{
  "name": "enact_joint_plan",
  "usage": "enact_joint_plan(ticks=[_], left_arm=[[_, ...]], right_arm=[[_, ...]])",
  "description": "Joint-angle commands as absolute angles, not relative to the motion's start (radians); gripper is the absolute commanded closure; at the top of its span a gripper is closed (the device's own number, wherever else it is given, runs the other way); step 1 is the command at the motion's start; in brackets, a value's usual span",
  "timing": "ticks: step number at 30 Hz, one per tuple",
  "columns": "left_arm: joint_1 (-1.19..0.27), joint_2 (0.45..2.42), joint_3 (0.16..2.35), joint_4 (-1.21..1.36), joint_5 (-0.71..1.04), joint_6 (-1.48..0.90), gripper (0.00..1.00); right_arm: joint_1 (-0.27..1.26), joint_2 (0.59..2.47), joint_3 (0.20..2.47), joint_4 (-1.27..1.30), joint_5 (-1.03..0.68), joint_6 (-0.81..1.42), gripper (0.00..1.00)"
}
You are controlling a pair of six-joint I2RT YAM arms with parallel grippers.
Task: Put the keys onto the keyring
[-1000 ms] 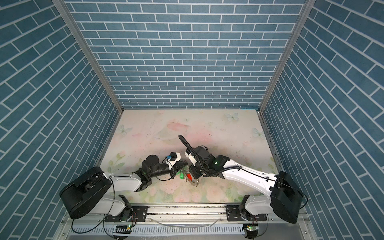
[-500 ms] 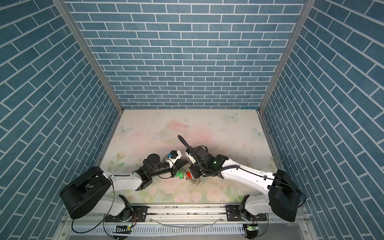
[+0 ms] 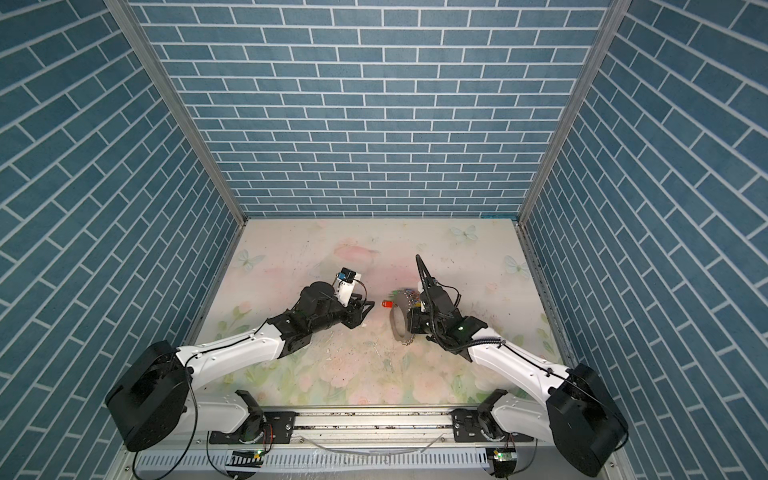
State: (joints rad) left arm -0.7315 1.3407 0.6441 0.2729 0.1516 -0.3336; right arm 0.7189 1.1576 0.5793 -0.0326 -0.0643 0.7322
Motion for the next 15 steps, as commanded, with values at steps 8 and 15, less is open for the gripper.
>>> enact_joint_plan(ticks=[8,15], left_arm=[[-0.695,1.399,0.561,0.426,0.235,-0.765,0.44],[-0.658,1.475,0.435,0.729,0.291,-0.95,0.44]], right_arm=[[0.701,1.187,0.427,0.612,-0.053,1.03,1.0],[0.701,1.262,0.386,0.81,-0.078,1.098,1.0]])
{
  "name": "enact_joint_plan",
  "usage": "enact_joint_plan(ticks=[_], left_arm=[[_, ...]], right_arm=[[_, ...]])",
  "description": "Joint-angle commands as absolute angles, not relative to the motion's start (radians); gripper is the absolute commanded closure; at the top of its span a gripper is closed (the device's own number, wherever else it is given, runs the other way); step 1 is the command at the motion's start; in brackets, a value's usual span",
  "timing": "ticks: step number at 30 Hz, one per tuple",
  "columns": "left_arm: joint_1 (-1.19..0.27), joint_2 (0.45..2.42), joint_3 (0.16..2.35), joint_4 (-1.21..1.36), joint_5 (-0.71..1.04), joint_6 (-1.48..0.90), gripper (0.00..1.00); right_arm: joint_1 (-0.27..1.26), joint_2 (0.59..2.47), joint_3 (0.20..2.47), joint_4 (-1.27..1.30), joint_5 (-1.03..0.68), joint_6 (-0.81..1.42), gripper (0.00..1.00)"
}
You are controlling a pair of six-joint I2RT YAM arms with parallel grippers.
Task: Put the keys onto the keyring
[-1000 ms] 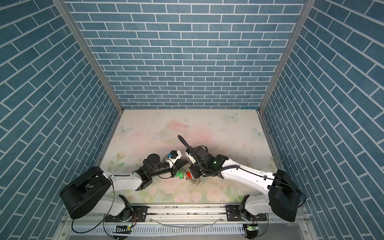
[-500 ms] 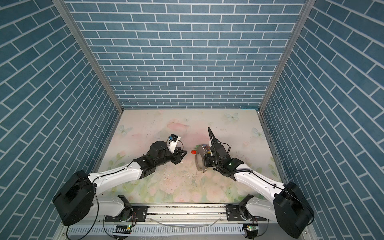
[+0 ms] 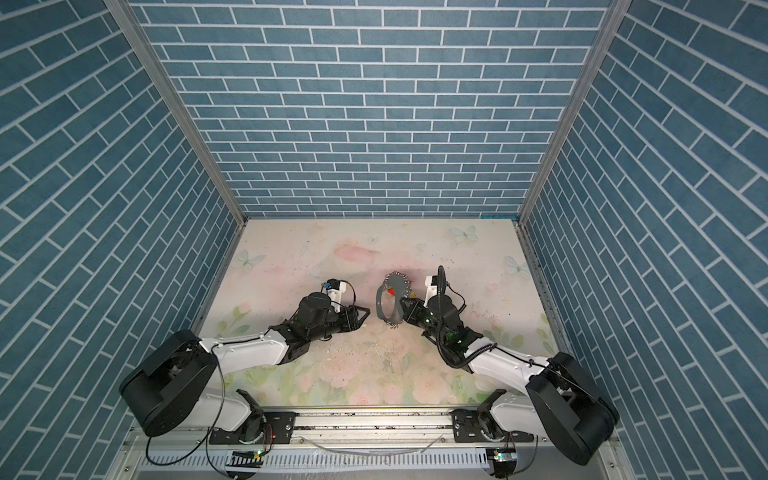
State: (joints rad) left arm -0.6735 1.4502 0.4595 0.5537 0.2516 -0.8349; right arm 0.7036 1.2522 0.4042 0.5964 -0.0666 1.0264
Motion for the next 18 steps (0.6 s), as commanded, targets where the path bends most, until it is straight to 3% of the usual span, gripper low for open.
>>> enact_joint_plan(ticks=[1,14,18], left_arm=[[-0.655,1.485,0.433,0.751,0.301,-0.963,0.43],[-0.649,1.589,0.407,1.072,0.369,-1.045,0.42],[-0.649,1.631,0.418,1.152,0.399,-1.079,0.47]], right_arm=[[0.701,1.267,0.388,0.819,-0.081,1.1,1.0],[0.701,1.261,0.393,0.852,-0.136,1.092,1.0],[0.703,1.271,0.409,0.882,-0.185,1.12,1.0]])
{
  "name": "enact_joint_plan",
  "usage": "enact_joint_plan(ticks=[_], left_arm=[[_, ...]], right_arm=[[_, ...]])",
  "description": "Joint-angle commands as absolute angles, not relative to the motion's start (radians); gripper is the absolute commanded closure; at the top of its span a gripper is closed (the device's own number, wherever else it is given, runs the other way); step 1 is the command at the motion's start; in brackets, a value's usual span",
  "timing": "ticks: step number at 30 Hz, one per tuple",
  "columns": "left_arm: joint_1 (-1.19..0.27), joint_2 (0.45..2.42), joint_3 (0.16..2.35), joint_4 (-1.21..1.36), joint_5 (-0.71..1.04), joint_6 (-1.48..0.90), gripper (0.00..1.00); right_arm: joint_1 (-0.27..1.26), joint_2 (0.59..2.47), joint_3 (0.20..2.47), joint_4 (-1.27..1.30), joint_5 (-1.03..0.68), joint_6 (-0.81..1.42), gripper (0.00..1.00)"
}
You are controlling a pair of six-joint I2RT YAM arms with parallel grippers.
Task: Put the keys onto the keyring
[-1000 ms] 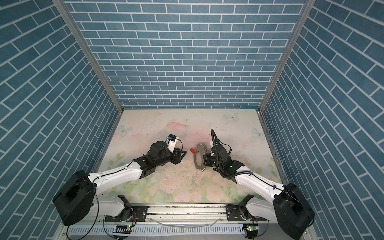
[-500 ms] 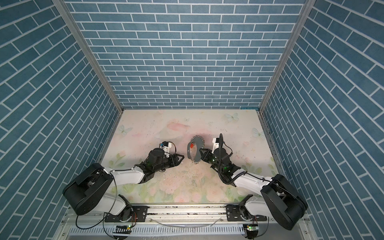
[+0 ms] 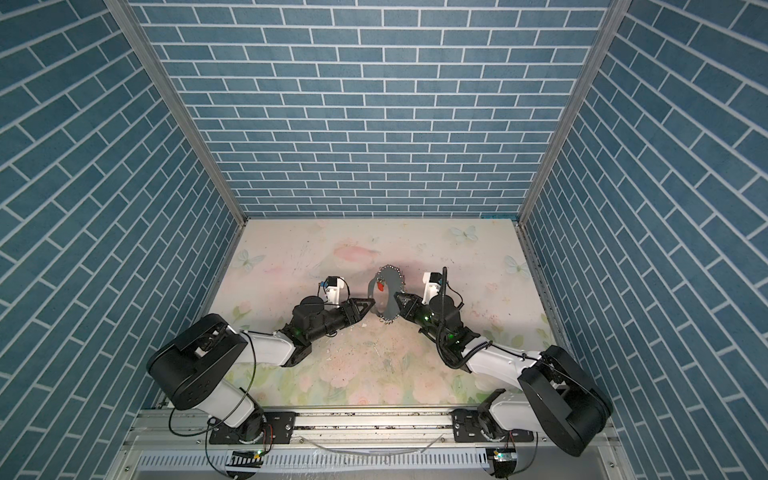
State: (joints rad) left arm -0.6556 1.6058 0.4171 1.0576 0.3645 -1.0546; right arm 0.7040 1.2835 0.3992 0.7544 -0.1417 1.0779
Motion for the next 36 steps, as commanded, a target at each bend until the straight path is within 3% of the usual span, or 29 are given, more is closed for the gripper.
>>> enact_joint_plan(ticks=[1,6,15,18,27,36], left_arm=[[-0.649,1.634,0.423,1.153,0.403,-1.08,0.49],[-0.649,1.609,0.439,1.144,0.406,-1.073,0.62],[-0.649,1.583,0.453,1.132,0.418,-1.079,0.99],[-0.649,1.566,0.448,1.123,0.401,-1.078,1.0],[-0.649,1.38,0.477,0.759,0.307,-0.914,1.0],[-0.65,1.29,0.692,0.188,0.262,-0.638,1.0]], right_arm=[[0.702,1.272,0.407,0.891,-0.191,1.126,1.0],[0.703,1.268,0.404,0.896,-0.198,1.133,1.0],[0.703,1.267,0.393,0.897,-0.177,1.129,1.0],[0.703,1.256,0.393,0.861,-0.171,1.119,1.0],[0.702,1.15,0.386,0.613,-0.094,1.022,0.63],[0.699,1.047,0.425,0.29,-0.001,0.883,0.36]])
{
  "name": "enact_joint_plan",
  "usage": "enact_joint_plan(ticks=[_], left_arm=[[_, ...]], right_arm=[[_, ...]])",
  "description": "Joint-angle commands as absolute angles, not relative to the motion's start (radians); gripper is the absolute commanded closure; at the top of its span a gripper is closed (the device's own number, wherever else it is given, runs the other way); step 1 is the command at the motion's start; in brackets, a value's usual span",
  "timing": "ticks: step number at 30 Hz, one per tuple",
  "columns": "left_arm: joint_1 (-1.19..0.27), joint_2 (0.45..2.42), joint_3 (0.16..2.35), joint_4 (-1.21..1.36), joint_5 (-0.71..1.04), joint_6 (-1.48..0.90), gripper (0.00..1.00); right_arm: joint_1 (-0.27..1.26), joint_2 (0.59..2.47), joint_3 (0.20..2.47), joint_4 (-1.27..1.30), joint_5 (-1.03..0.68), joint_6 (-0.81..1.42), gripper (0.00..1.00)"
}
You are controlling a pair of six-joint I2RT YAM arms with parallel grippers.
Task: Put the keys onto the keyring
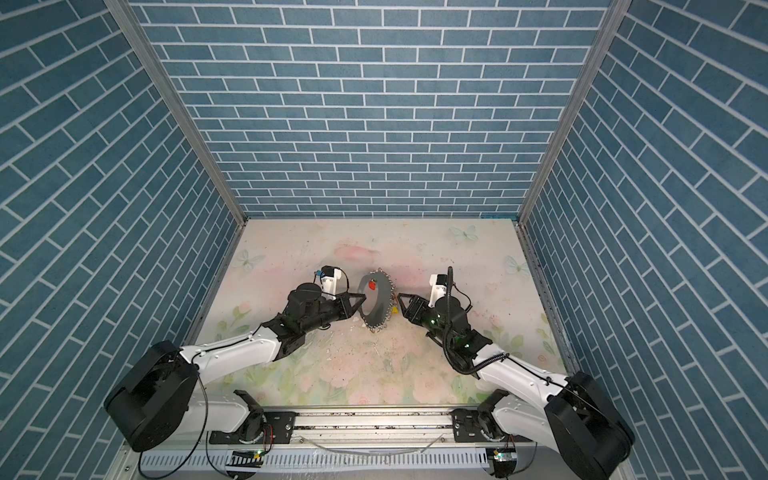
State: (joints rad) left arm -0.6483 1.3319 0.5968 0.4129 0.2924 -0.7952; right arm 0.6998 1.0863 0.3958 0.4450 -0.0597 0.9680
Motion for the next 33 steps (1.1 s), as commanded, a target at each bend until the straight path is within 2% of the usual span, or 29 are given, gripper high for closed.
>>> enact_joint_plan(ticks=[1,7,11,14,19,24,30,33], left_arm=[[-0.65,1.29,0.73,0.116,0.252,-0.604,1.0],[-0.682,1.307,0.97,-0.358,0.109,-0.33,1.0],[-0.81,1.385,1.19,-0.675,-0.165,-0.095,1.0],[-0.897,1.479,1.334,-0.815,-0.237,0.03,1.0],[-0.926,1.549,1.434,-0.839,-0.359,0.163,1.0],[-0.92,1.645,1.542,-0.805,-0.44,0.296,1.0],[-0.861,1.823,1.684,-0.764,-0.584,0.421,1.0],[-0.822,1.894,1.713,-0.659,-0.628,0.484,1.0]], right_arm=[[0.699,1.031,0.429,0.255,0.01,0.865,0.34],[0.696,0.917,0.511,-0.047,0.136,0.644,0.28],[0.696,0.848,0.591,-0.25,0.284,0.433,0.27],[0.695,0.82,0.617,-0.312,0.389,0.332,0.26],[0.694,0.789,0.619,-0.323,0.489,0.272,0.25],[0.69,0.736,0.569,-0.29,0.514,0.279,0.25],[0.689,0.687,0.529,-0.295,0.516,0.284,0.25],[0.689,0.666,0.523,-0.307,0.519,0.284,0.25]])
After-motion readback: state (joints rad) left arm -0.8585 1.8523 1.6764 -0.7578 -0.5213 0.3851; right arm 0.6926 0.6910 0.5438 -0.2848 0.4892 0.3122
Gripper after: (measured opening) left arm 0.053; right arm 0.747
